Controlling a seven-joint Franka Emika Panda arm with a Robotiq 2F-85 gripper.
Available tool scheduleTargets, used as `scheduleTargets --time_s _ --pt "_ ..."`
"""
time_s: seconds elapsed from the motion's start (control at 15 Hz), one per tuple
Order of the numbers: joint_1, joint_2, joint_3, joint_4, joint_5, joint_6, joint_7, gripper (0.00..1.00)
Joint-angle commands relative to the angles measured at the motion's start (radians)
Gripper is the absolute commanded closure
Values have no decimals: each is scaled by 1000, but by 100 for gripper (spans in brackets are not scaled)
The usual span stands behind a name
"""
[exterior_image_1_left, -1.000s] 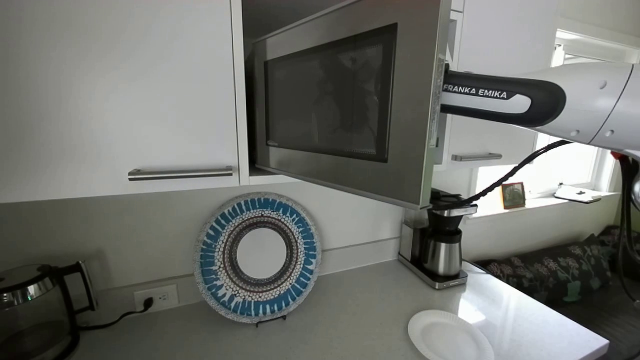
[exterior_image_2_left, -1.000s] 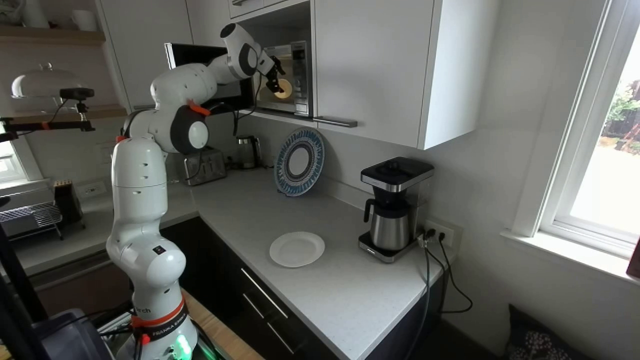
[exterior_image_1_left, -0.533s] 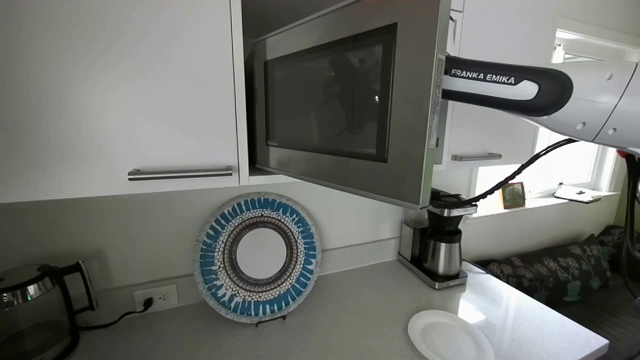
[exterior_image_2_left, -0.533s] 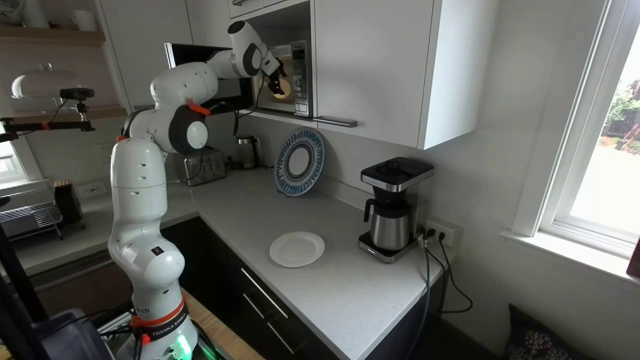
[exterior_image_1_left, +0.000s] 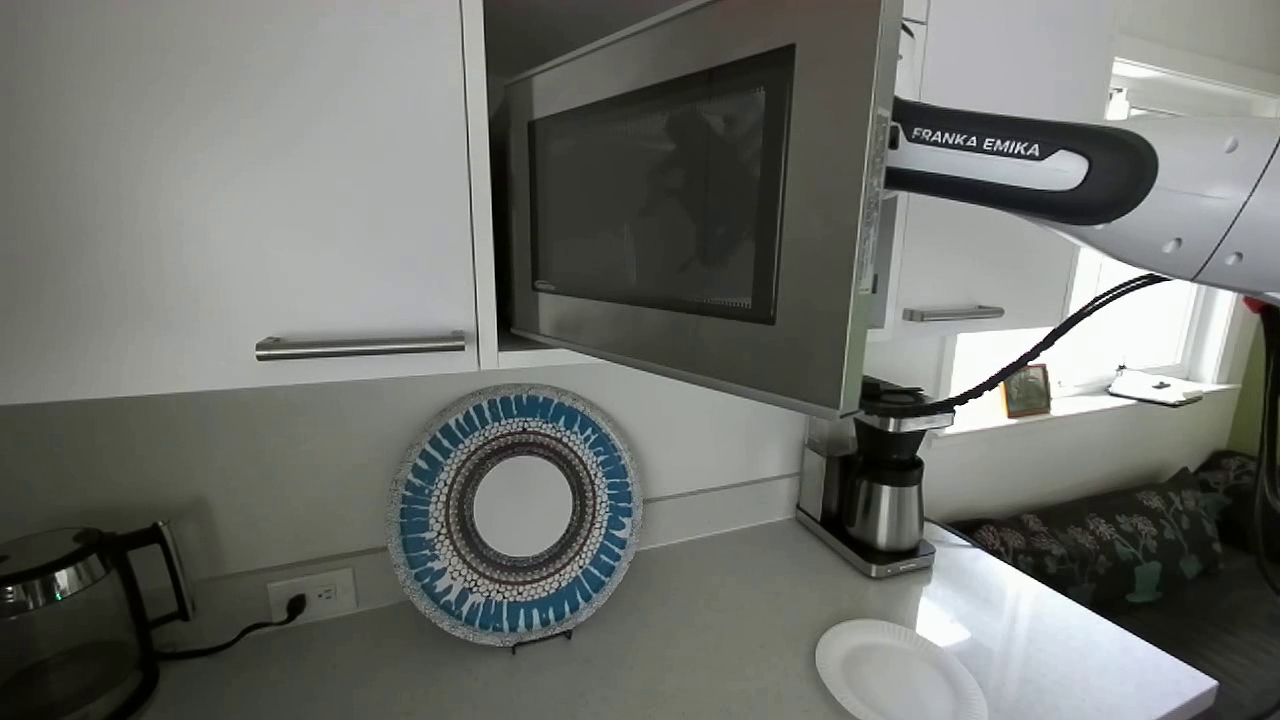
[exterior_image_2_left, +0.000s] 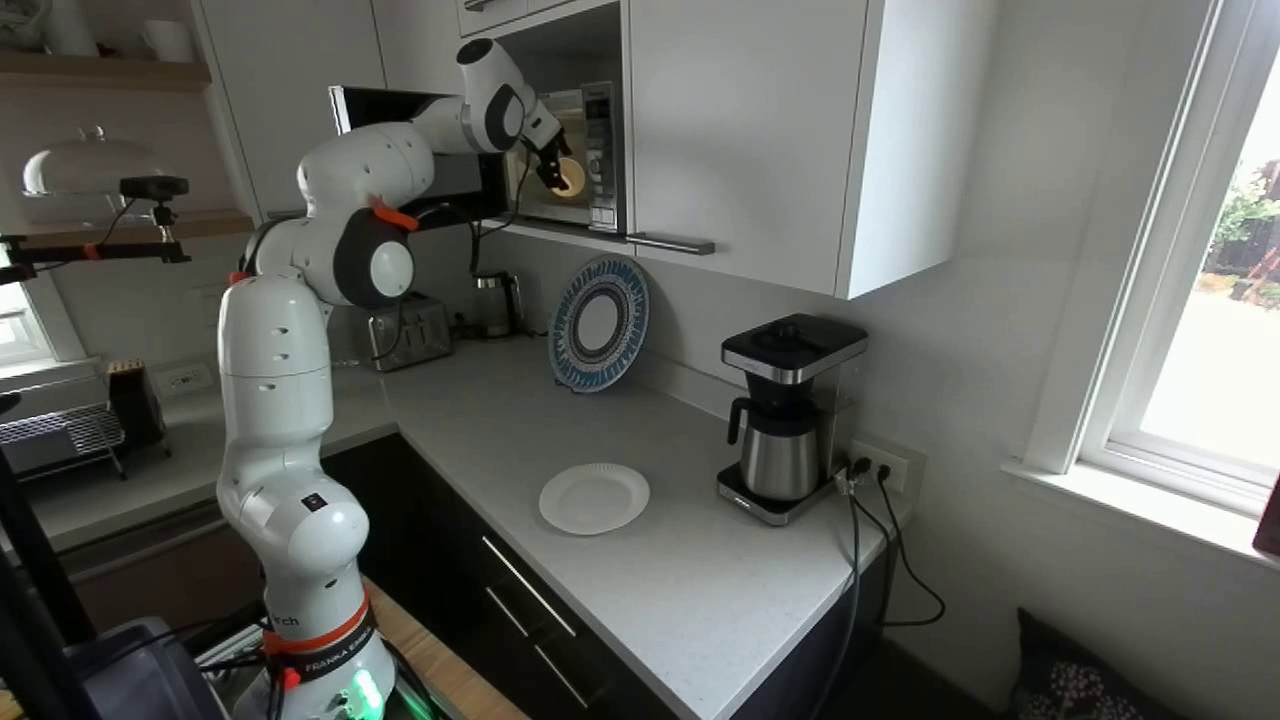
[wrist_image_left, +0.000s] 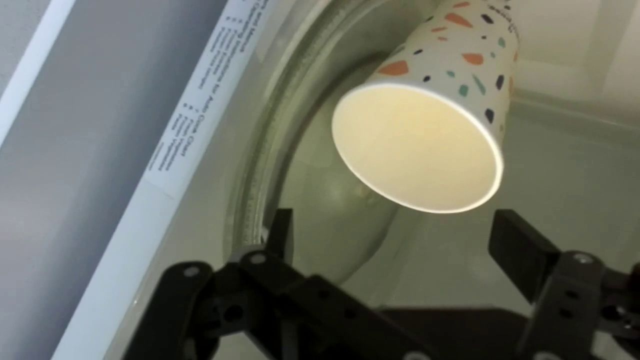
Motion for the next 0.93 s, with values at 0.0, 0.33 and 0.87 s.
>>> scheduleTargets --time_s 0.0,0.33,0.87 --pt "-19 -14 8 -19 29 5 -196 0" --pt "-40 -2 18 -15 142 2 -459 0" --pt "-55 24 22 -2 375 -2 -698 0"
